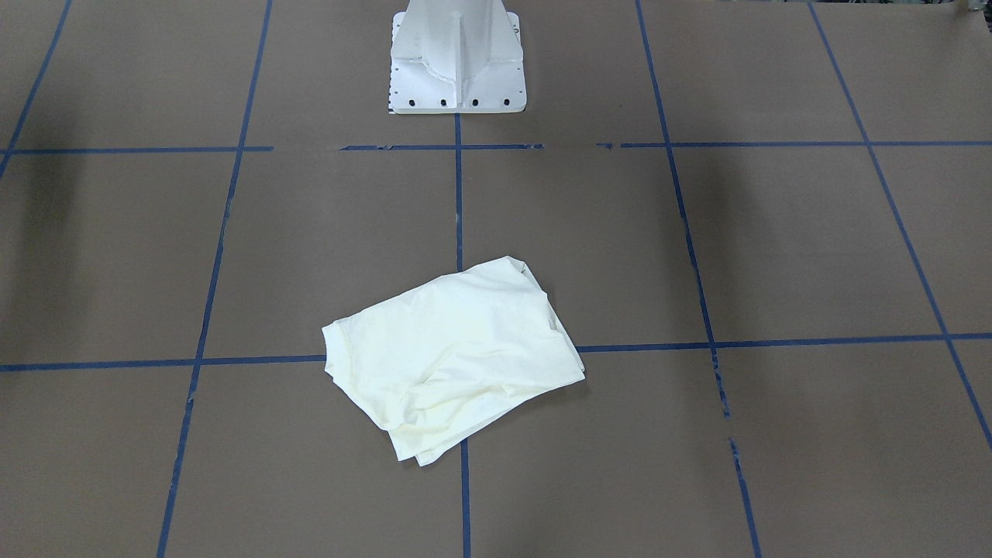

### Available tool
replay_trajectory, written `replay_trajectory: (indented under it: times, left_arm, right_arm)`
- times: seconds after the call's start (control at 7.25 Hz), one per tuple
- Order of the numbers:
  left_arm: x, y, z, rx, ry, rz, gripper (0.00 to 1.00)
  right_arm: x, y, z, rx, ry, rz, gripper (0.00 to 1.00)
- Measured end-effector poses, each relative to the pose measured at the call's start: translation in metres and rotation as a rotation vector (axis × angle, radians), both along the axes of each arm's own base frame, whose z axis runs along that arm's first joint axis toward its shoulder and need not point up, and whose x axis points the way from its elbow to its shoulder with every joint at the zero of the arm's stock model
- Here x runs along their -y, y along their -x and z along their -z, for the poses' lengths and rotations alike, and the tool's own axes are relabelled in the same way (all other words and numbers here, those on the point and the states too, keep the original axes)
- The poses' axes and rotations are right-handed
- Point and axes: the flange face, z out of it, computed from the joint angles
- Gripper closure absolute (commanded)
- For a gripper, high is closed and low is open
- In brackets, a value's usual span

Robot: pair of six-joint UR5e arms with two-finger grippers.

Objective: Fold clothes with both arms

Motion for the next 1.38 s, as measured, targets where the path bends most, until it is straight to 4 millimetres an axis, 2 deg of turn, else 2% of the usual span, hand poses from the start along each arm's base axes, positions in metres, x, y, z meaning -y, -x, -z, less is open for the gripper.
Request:
replay_trajectory:
  times: [0.83,1.38]
  left_arm:
    - [0.002,0.0,0.005,0.007,-0.013,-0.002,0.0]
    - [-0.006,0.001,-0.007,0.016,0.015,0.0,0.0]
  right_arm:
    - [-0.002,-0.001,0.0,0.009,0.003,-0.001,0.0]
    - [-0.002,-0.001,0.002,0.009,-0.001,-0.002,0.0]
